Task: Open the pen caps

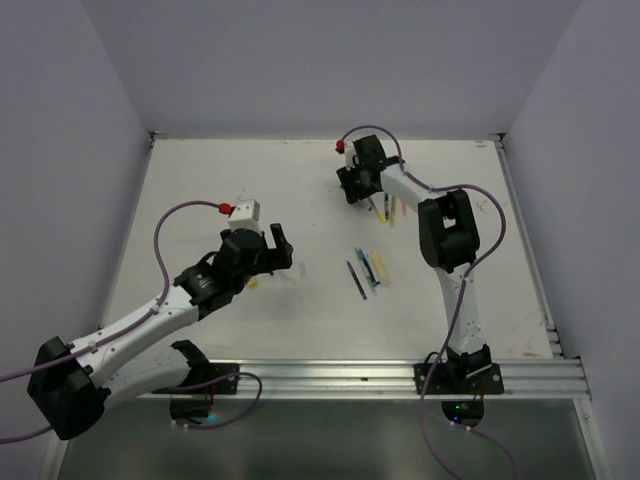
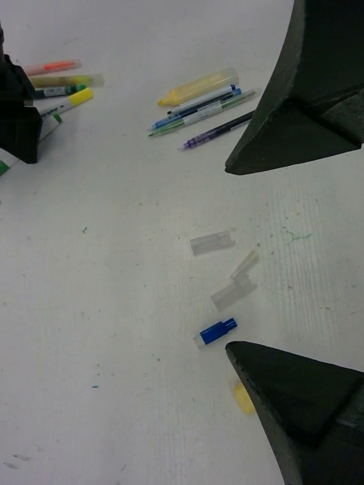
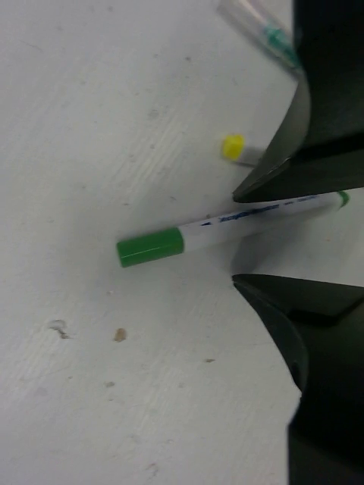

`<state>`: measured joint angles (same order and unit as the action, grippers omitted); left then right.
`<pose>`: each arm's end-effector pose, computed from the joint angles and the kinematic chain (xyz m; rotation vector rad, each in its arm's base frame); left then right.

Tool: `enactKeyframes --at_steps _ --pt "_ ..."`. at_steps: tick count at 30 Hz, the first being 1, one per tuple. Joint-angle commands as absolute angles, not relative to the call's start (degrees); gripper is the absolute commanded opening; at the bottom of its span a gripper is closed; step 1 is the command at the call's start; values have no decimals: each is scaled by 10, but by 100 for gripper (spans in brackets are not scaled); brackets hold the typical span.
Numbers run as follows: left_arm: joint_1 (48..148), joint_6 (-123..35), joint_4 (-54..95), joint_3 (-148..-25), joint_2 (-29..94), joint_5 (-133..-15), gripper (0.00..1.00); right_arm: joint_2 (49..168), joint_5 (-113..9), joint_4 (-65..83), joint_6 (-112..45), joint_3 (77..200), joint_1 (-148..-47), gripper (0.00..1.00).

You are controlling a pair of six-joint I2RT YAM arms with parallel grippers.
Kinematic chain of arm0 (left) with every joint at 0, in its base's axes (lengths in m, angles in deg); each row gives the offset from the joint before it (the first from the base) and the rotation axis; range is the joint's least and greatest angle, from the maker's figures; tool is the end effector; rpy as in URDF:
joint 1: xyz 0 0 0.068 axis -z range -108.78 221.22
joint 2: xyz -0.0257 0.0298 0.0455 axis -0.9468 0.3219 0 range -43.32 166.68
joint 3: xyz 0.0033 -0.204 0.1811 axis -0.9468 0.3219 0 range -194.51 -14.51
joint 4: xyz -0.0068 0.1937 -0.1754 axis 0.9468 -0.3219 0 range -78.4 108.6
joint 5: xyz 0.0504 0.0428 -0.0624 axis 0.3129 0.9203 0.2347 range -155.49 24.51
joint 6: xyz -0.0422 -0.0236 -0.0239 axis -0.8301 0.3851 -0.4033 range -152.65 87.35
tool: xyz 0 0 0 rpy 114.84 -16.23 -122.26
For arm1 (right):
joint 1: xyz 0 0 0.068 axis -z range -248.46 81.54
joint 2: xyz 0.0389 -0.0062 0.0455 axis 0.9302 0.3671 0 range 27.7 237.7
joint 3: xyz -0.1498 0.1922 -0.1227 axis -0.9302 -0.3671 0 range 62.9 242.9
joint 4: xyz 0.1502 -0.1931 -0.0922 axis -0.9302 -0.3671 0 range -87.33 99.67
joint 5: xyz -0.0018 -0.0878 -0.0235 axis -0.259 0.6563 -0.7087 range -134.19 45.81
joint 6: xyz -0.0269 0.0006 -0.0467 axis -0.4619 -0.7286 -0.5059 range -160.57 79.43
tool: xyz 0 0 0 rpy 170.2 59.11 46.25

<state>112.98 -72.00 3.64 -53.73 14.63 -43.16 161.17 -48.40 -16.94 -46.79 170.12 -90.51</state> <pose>0.1731 -0.1365 0.2561 -0.1799 2.1307 -0.4212 0.4755 0.1955 0.1633 -0.6408 2.4184 0.2068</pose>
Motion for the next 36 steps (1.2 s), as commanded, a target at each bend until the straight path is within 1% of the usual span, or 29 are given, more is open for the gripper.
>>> enactKeyframes --at_steps 1,2,4,6,8,9,10,11,12,13,14,18,20,24,25,26,30,32,33,36 --pt "1127 -697 105 -516 106 -418 93 1609 -501 -205 -475 1695 -903 46" --pt "1126 -695 110 -511 103 -419 93 1599 -503 -206 -474 1686 -903 45" --pt "1126 -683 120 -508 100 -427 93 1589 -504 -209 -466 1656 -906 39" --pt "1126 -677 125 -509 105 -438 93 1573 -497 -204 -459 1619 -914 32" --pt "1127 -675 127 -512 114 -442 93 1566 -479 -203 -458 1594 -932 28" --pt "1127 -674 129 -512 117 -445 93 1567 -454 -218 -465 1593 -939 24" --pt "1126 -674 132 -513 121 -450 93 1568 -445 -224 -465 1592 -953 22" --pt "1127 -672 137 -511 123 -452 93 1570 -443 -229 -465 1591 -958 17" --pt "1126 -672 142 -507 122 -455 93 1570 -443 -238 -458 1591 -963 7" --pt "1126 -675 155 -504 121 -459 93 1567 -447 -236 -452 1587 -972 2" --pt "1126 -678 161 -497 121 -460 93 1562 -452 -230 -447 1573 -976 0" --pt "1126 -696 176 -485 114 -462 92 1513 -480 -191 -422 1537 -997 0" --pt "1126 -701 201 -480 111 -461 91 1460 -496 -164 -410 1512 -1008 0" --pt "1124 -700 248 -461 99 -484 90 1350 -543 -49 -330 1403 -1019 0" --pt "1121 -702 271 -455 92 -501 90 1308 -553 -28 -318 1382 -1022 0" --pt "1115 -702 283 -453 92 -510 90 1289 -567 -8 -307 1343 -1026 0" --pt "1094 -704 316 -458 99 -557 91 1201 -610 93 -250 1251 -1043 0" --pt "1081 -706 340 -461 109 -604 91 1172 -629 142 -231 1197 -1051 0" --pt "1068 -708 350 -460 113 -620 91 1142 -634 180 -213 1181 -1054 0" --pt "1050 -716 392 -461 133 -686 90 1101 -660 235 -193 1133 -1066 0"
